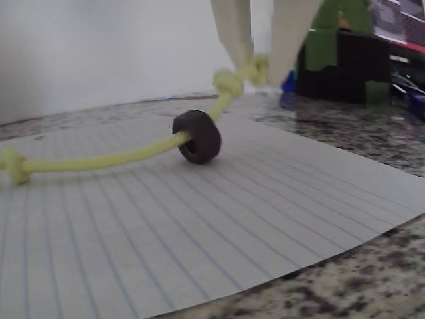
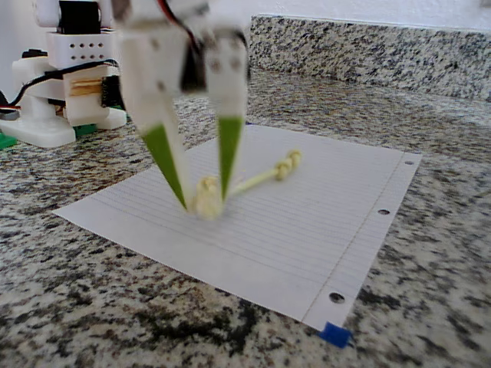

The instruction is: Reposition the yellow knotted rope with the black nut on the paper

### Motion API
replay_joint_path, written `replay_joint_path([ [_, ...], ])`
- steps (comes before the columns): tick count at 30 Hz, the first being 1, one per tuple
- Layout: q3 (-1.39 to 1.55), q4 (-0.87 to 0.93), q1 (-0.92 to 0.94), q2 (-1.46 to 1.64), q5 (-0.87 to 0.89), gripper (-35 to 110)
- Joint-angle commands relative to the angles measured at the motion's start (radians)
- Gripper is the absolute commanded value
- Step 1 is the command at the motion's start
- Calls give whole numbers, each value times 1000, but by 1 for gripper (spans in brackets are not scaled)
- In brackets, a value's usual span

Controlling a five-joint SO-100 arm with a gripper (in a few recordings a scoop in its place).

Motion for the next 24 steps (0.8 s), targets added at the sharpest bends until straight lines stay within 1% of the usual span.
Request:
replay_joint_path([
  [1, -17, -21, 58, 160, -48, 0],
  [6, -14, -26, 127, 311, -66, 0],
  [10, -9, -18, 161, 420, -49, 0],
  [13, -11, -14, 173, 511, -2, 0],
  [17, -3, -5, 163, 629, 120, 0],
  [21, 32, -3, 121, 723, 313, 0],
  [24, 112, -9, 84, 815, 503, 0],
])
